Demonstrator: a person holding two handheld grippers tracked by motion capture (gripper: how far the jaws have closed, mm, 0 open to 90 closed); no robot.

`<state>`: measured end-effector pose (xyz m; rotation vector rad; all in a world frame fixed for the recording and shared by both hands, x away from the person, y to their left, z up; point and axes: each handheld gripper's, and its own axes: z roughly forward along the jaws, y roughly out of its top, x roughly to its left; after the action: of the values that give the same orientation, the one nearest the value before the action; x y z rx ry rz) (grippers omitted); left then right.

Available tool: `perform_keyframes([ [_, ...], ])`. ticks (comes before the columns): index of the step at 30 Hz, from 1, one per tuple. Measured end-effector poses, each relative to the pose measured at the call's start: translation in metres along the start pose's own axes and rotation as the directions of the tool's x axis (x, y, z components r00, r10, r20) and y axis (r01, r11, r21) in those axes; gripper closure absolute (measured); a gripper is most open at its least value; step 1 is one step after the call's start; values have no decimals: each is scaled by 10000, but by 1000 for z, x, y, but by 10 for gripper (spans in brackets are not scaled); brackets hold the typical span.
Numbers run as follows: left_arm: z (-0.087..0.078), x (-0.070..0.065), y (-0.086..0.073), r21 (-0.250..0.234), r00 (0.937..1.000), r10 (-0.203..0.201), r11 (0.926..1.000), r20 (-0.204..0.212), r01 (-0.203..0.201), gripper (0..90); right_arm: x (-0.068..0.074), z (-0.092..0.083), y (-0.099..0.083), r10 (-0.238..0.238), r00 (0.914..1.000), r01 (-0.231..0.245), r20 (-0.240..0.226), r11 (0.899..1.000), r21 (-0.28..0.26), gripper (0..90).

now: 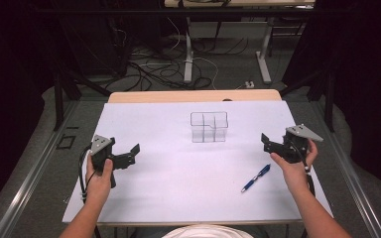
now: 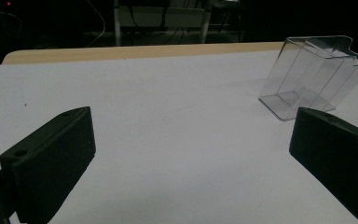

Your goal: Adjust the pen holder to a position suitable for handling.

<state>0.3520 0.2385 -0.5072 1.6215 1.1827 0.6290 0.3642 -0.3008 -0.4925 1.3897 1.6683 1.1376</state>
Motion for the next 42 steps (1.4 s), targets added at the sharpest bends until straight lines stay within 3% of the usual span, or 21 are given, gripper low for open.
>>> perform_keyframes([
  [6,0,-3,-1,130,9996,239,9996,127,-241,0,1,3,0,-296,9994,295,-186,9996,-50,182],
  [11,0,-6,-2,251,9990,448,9987,92,-451,0,5,6,3,-850,9955,848,-418,9964,-68,272],
  [16,-1,-7,-3,197,9991,416,9989,82,-417,0,9,11,6,-1105,9876,1092,-1113,9939,-177,359],
  [23,-1,-6,-3,269,9992,396,9988,56,-397,0,13,22,13,-893,9818,898,-1676,9960,-47,431],
  [30,0,-7,-4,264,9993,377,9989,80,-379,0,18,36,19,-1057,9727,1087,-2067,9941,34,538],
  [36,0,-7,-5,323,9991,397,9987,118,-400,0,25,48,24,-957,9691,1114,-2272,9921,577,573],
  [42,1,-7,-5,440,9988,462,9979,160,-468,0,31,60,29,-1079,9642,1296,-2422,9887,754,570],
])
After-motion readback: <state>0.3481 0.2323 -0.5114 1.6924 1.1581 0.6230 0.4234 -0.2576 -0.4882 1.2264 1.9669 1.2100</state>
